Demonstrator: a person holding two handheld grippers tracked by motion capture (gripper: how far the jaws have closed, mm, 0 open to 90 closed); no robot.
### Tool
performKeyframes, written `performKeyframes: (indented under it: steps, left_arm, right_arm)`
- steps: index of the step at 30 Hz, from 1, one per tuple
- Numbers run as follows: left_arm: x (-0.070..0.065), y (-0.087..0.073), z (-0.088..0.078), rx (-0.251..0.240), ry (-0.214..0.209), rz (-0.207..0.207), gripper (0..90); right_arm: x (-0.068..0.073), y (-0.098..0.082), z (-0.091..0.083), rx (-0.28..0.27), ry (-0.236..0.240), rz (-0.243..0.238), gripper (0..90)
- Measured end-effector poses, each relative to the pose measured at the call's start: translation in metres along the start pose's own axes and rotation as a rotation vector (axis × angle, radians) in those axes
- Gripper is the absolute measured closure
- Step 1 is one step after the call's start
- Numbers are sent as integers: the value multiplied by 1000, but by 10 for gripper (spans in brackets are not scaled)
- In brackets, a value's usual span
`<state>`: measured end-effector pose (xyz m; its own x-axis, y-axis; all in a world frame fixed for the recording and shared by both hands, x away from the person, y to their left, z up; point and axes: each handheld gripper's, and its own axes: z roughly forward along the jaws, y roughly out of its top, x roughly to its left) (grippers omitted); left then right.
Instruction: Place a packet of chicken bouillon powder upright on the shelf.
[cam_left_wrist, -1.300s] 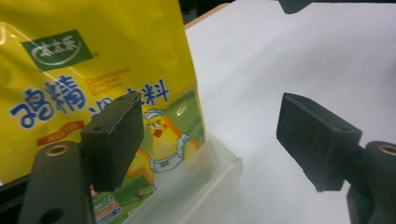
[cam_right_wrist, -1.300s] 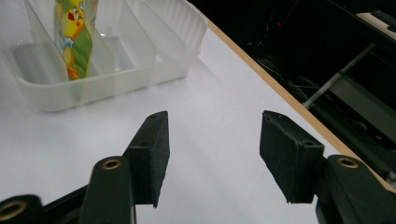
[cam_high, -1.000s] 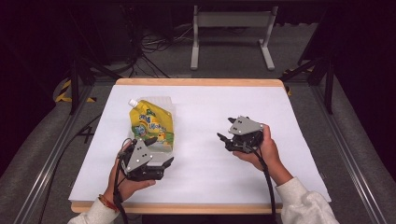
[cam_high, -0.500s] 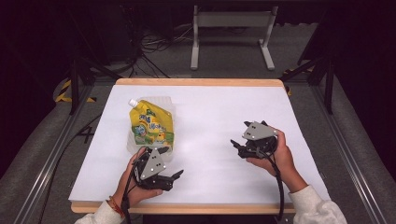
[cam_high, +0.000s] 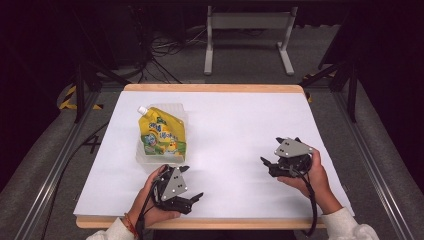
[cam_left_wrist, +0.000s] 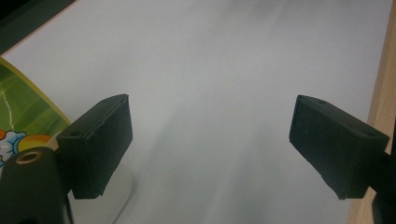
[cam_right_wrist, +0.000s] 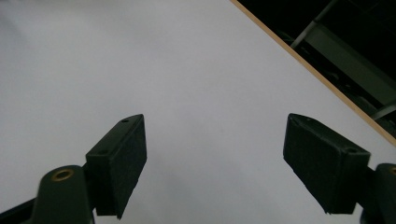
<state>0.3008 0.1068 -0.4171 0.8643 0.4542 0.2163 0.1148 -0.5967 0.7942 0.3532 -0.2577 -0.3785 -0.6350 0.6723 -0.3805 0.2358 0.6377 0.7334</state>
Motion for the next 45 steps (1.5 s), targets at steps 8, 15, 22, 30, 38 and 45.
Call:
performKeyframes:
  steps: [8,15,22,30,38,45]
  left_arm:
    - [-5,-4,7,21,-37,7,136]
    - [-11,-6,13,42,-65,10,129]
    - [-11,-9,19,50,-96,-11,128]
    - [-9,-11,24,63,-117,-24,127]
    - [-8,-15,28,70,-156,-54,126]
    - [-10,-14,30,80,-171,-49,126]
  right_arm:
    - [-4,-29,-12,9,1,24,211]
    - [-10,-56,-26,1,-4,63,202]
    - [-12,-84,-39,13,-17,104,197]
    - [-8,-113,-54,23,-36,143,197]
    - [-2,-136,-68,32,-50,203,193]
    - [-2,-142,-75,19,-52,245,190]
